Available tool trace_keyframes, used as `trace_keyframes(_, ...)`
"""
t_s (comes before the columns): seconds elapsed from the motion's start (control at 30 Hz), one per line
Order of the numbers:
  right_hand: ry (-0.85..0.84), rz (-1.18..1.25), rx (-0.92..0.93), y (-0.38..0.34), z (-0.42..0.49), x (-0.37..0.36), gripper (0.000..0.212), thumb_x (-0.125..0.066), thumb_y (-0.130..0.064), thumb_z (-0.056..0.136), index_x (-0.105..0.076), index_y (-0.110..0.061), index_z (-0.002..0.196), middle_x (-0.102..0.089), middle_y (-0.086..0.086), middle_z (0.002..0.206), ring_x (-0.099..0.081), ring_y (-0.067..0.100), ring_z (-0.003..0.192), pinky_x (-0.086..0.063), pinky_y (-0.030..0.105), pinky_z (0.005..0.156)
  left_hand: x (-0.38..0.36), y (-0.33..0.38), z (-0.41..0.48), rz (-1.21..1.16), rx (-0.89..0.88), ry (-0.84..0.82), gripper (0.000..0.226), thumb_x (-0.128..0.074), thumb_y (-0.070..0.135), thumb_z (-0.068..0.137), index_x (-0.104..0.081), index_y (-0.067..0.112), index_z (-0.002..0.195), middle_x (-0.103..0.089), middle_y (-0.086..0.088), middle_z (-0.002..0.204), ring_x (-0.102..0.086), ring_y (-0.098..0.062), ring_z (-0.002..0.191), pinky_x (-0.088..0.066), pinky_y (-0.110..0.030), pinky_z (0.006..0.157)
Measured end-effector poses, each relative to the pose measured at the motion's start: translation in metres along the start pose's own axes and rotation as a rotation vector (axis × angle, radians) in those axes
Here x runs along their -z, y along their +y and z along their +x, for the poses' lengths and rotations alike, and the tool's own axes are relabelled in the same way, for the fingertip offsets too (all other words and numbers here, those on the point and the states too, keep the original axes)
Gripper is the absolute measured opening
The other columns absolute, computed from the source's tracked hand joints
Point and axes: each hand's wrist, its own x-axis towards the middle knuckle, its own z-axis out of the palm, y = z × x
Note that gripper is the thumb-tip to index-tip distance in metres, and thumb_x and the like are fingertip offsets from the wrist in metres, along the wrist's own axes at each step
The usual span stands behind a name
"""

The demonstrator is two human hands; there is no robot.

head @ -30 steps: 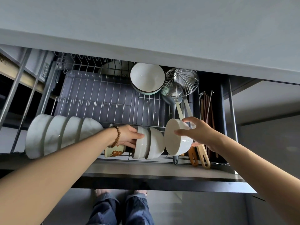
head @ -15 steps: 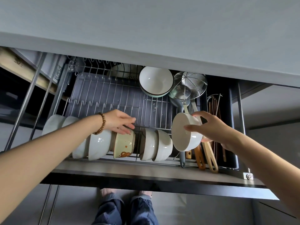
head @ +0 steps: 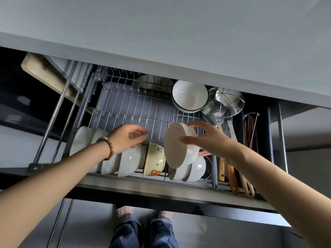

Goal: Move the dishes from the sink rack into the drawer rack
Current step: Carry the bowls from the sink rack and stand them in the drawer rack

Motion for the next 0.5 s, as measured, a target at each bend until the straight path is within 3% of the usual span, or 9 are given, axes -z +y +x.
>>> trace_keyframes(0.07, -0.006, -0.018, -0.011, -0.004, 0.003, -0.006, 0.055, -0.072, -0.028, 0.082, -0.048, -0.029, 0.131, -0.055, -0.005, 0.094, -0.057, 0.008, 0.081, -0.051, 0.018, 0.055, 0.0, 0.0, 0.002, 0.096, 0.049, -0.008, 0.016, -0.062, 0.026, 0.087, -0.063, 0.014, 0.097, -0.069, -0.008, 0.091, -0.067, -0.017, 0.074, -0.056, -0.019, 0.061)
trace_keyframes(0.13, -0.005, -0.023, -0.025, -0.006, 0.004, -0.009, 0.054, -0.072, -0.028, 0.082, -0.048, -0.029, 0.131, -0.055, -0.004, 0.093, -0.058, 0.009, 0.081, -0.053, 0.021, 0.059, 0.0, -0.001, 0.006, 0.156, 0.176, -0.095, 0.031, -0.06, 0.033, 0.088, -0.066, 0.003, 0.093, -0.071, -0.015, 0.089, -0.07, -0.02, 0.074, -0.059, -0.026, 0.069)
trace_keyframes(0.23, 0.022, -0.017, -0.05, -0.005, 0.004, -0.009, 0.054, -0.073, -0.029, 0.082, -0.049, -0.029, 0.13, -0.058, 0.002, 0.1, -0.06, 0.014, 0.085, -0.055, 0.025, 0.065, -0.01, 0.003, 0.007, 0.055, 0.335, -0.259, 0.047, -0.055, 0.035, 0.091, -0.058, -0.008, 0.111, -0.067, -0.021, 0.109, -0.068, -0.021, 0.082, -0.057, -0.022, 0.07)
trace_keyframes(0.3, 0.035, -0.009, -0.07, -0.003, 0.003, -0.007, 0.054, -0.074, -0.031, 0.08, -0.049, -0.032, 0.128, -0.059, 0.008, 0.109, -0.062, 0.02, 0.093, -0.056, 0.028, 0.068, -0.022, 0.004, 0.008, -0.004, 0.406, -0.329, 0.049, -0.053, 0.033, 0.092, -0.051, -0.008, 0.118, -0.062, -0.022, 0.118, -0.065, -0.024, 0.098, -0.054, -0.027, 0.081)
trace_keyframes(0.4, 0.049, -0.007, -0.092, 0.005, 0.001, -0.001, 0.054, -0.075, -0.034, 0.077, -0.05, -0.037, 0.124, -0.059, 0.008, 0.116, -0.062, 0.023, 0.099, -0.056, 0.028, 0.067, -0.038, 0.003, 0.007, -0.152, 0.492, -0.365, 0.036, -0.052, 0.032, 0.093, -0.048, 0.003, 0.115, -0.063, -0.011, 0.111, -0.061, -0.021, 0.101, -0.049, -0.036, 0.093)
trace_keyframes(0.5, 0.054, 0.017, -0.103, 0.012, -0.002, 0.005, 0.047, -0.075, -0.032, 0.078, -0.05, -0.039, 0.117, -0.06, 0.008, 0.114, -0.063, 0.024, 0.099, -0.057, 0.031, 0.071, -0.049, -0.002, 0.009, -0.271, 0.529, -0.294, 0.049, -0.049, 0.032, 0.095, -0.041, 0.003, 0.133, -0.057, -0.015, 0.126, -0.056, -0.026, 0.114, -0.046, -0.036, 0.096)
